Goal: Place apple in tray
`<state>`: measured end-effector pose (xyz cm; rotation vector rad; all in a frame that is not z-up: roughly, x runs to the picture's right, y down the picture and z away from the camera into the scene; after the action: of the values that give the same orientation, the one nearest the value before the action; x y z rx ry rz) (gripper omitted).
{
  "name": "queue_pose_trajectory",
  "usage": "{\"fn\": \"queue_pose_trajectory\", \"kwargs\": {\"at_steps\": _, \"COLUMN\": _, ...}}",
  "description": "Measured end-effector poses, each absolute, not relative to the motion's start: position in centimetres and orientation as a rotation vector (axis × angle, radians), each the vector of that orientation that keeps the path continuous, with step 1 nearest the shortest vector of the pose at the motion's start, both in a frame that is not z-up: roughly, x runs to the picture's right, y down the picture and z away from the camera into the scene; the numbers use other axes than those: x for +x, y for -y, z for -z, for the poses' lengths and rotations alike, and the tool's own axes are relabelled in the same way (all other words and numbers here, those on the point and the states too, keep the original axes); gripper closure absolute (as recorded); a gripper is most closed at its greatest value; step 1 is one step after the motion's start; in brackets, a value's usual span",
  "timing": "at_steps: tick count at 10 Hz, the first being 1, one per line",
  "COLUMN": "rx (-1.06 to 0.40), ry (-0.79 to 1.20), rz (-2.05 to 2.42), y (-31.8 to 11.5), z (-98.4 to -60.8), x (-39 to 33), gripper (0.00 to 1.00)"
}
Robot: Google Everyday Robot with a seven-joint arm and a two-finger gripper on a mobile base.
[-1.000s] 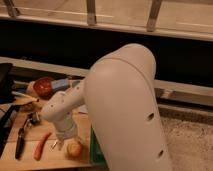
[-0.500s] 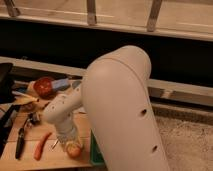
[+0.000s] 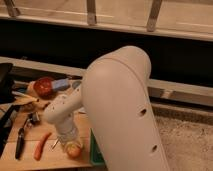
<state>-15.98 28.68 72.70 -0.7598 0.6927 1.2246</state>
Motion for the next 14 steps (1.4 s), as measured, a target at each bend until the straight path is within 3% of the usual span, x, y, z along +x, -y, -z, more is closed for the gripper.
{"fn": "queue_pose_trajectory", "kwargs": {"at_steps": 3, "rx": -0.737, "ry": -0.649, "rz": -1.249, "y": -27.2, "z": -72.0, "x": -15.8, "gripper": 1.00}}
{"fn": "queue_pose_trajectory", "kwargs": {"at_steps": 11, "rx": -0.562, "ry": -0.439, "rz": -1.542, "y": -10.3, "z": -62.9, "x": -7.8, "gripper": 1.00}}
{"fn": "queue_pose_trajectory", "kwargs": {"at_steps": 14, "rx": -0.579, "ry": -0.440, "rz": -1.670, "y": -8.0, "z": -61.0, "x": -2.9, "gripper": 1.00}}
